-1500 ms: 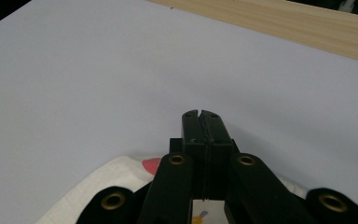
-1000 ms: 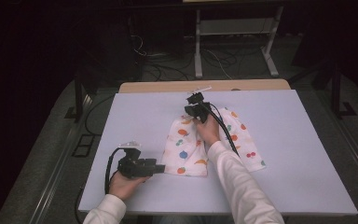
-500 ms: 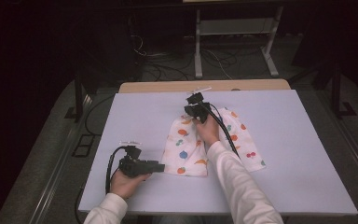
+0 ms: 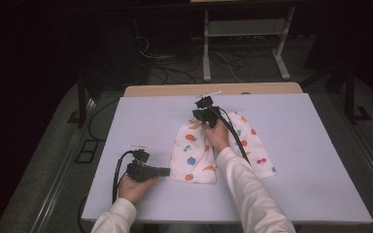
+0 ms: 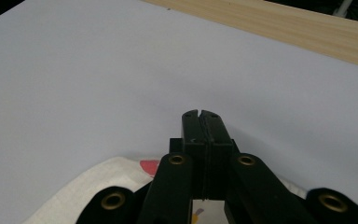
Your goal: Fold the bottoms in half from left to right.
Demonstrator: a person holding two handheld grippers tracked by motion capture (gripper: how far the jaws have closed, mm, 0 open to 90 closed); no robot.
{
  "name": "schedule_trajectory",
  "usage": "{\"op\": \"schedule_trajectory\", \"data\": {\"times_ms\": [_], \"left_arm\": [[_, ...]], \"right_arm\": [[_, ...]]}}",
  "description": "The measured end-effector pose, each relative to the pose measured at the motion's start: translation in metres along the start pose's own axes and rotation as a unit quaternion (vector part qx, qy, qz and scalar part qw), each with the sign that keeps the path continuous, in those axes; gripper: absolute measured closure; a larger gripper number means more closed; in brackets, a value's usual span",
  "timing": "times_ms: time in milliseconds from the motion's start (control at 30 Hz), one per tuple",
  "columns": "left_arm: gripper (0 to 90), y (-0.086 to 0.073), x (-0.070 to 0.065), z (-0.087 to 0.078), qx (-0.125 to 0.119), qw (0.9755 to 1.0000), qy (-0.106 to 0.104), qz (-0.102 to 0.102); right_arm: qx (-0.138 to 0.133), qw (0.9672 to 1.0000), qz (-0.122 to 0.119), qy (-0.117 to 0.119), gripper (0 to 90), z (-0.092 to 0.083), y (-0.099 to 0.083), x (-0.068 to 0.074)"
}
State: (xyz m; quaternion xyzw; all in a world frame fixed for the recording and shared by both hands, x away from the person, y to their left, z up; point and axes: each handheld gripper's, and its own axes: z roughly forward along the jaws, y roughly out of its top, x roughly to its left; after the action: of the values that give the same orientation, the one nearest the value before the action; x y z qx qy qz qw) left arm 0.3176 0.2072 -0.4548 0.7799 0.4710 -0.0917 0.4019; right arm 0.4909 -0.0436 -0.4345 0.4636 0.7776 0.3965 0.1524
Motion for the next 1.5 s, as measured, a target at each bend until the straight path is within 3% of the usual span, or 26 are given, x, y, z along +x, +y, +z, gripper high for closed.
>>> {"op": "schedule_trajectory", "data": {"times_ms": [167, 400, 833, 1500], "left_arm": [[89.3, 0.004, -0.008, 0.001, 0.005, 0.9998, -0.017, 0.006], [89.5, 0.015, -0.028, 0.000, -0.002, 0.9990, -0.023, 0.038], [89.5, 0.030, -0.061, 0.006, -0.001, 0.9949, -0.052, 0.086], [89.4, 0.050, -0.089, 0.019, 0.003, 0.9899, -0.083, 0.115]], "right_arm": [[-0.005, 0.9999, 0.009, 0.007, 88.6, -0.001, 0.001, -0.002], [-0.012, 0.9997, 0.016, 0.016, 88.5, -0.006, 0.004, -0.009], [-0.023, 0.9988, 0.032, 0.029, 88.5, -0.020, 0.008, -0.027], [-0.041, 0.9960, 0.065, 0.045, 88.4, -0.043, 0.011, -0.057]]}}
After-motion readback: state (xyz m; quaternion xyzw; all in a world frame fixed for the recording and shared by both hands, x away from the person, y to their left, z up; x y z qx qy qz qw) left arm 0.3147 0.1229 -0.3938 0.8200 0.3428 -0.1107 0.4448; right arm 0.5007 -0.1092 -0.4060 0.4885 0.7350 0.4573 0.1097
